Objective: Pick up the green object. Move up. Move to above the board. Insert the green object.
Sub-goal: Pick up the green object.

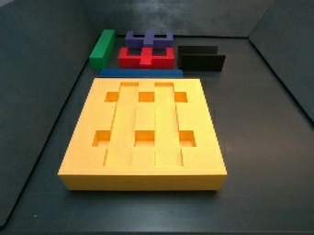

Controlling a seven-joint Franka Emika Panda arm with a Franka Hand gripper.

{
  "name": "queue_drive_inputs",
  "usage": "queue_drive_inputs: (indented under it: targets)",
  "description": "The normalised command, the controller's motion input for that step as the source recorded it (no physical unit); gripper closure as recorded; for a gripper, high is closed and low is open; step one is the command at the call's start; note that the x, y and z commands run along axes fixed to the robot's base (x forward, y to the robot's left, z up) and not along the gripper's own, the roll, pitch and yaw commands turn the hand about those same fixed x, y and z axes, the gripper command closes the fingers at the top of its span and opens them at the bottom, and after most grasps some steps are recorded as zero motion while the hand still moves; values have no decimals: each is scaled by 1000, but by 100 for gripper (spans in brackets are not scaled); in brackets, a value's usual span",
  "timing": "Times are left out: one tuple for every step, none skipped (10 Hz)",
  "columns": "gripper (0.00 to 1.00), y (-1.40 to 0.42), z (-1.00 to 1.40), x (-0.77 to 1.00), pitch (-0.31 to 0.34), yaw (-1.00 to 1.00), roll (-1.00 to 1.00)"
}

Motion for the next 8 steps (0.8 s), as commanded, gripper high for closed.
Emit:
queue_drive_inputs:
  targets:
    - [0,0,-74,0,43,0,0]
    - [0,-29,0,0,0,0,0]
    - [0,-34,0,51,13,0,10]
    - [0,-26,0,0,0,0,0]
    - [0,-17,0,0,-16,0,0]
    - [0,-17,0,0,-13,0,0]
    - [0,289,-237,-446,-73,0,-14]
    - [0,411,-409,-791,-77,-49,-7]
